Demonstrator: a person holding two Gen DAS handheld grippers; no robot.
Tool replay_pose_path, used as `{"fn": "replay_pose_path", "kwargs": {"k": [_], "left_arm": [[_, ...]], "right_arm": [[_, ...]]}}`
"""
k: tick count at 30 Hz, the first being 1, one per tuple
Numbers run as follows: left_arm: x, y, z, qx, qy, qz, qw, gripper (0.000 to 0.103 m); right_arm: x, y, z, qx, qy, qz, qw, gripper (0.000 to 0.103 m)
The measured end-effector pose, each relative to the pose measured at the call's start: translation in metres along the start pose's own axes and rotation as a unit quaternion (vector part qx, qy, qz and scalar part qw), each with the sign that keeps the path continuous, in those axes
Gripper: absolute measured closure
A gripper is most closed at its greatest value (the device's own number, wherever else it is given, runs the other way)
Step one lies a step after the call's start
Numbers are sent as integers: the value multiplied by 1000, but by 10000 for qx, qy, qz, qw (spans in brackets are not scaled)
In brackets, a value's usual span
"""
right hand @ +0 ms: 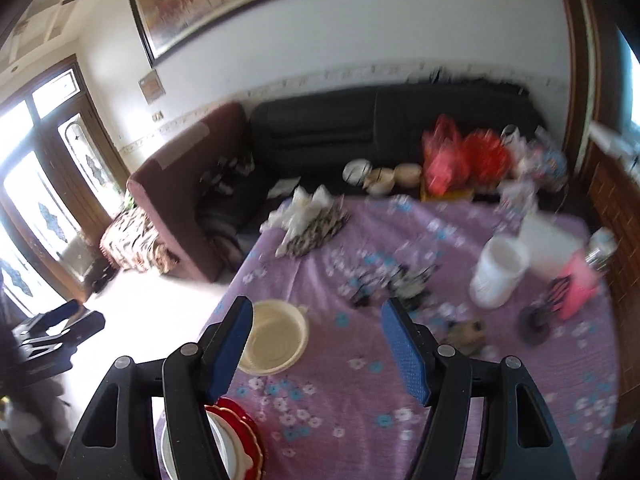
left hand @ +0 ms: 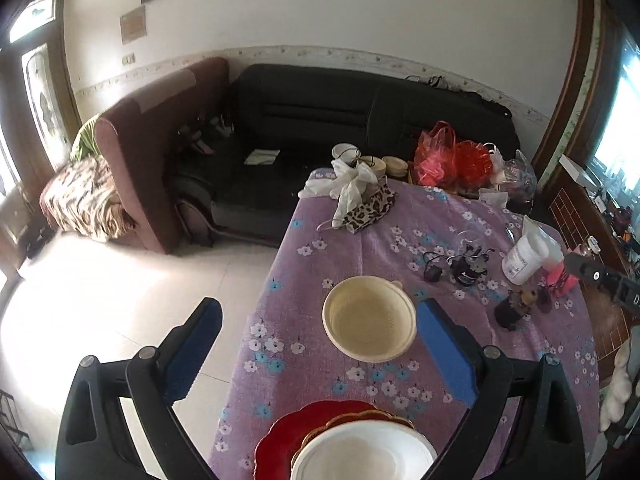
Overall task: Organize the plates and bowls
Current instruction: 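Close the left gripper on the strainer bowl rim while the right gripper grips it too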
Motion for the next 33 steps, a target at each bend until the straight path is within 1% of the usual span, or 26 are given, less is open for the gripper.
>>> {"fn": "replay_pose_path", "kwargs": {"k": [4,6,9,12,14,20,23,25,27,28,29,30,32,33], "left_arm": [[-1,71,-16,308,-243,-382,9985,5],[0,97,-23,407,-367,-526,9971,5],[1,123,-30,503,-513,-664,9952,5],[-1,144,-33,542,-550,-773,9940,5],[-2,156,-34,612,-593,-861,9926,5],[0,194,-25,761,-548,-1307,9870,6],[1,207,-20,846,-531,-1501,9836,8],[2,215,-15,863,-486,-1619,9818,14],[5,224,-12,866,-437,-1776,9793,24],[7,227,-10,849,-422,-1842,9783,27],[9,232,-9,842,-400,-1915,9771,33],[10,236,-7,858,-384,-1994,9754,38],[12,241,-5,869,-352,-2097,9733,40],[13,242,-4,853,-323,-2130,9728,40]], "right_arm": [[11,82,13,-219,204,-450,9985,32],[16,114,18,-298,303,-617,9972,32],[25,152,24,-365,405,-825,9951,32],[28,179,27,-475,470,-941,9933,31],[30,190,26,-552,512,-1001,9921,31],[38,219,19,-734,584,-1139,9891,32],[40,229,16,-819,593,-1188,9878,32],[41,233,14,-828,600,-1201,9875,32],[42,238,14,-850,619,-1227,9869,33],[43,240,13,-856,624,-1234,9867,34],[43,242,13,-863,627,-1247,9864,36],[44,245,12,-863,624,-1280,9861,40],[46,250,11,-878,624,-1350,9850,48],[47,252,10,-894,629,-1386,9843,54]]}}
Point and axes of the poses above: each gripper's, at about its wrist camera, not at the fingertips, and y roughly the way its jaws point, z to its right, x to its underside, the point moved 4 cm from there along y, roughly the way its jaws point, and after that the axes turned 8 degrees about -z, right-handed, at the moved point
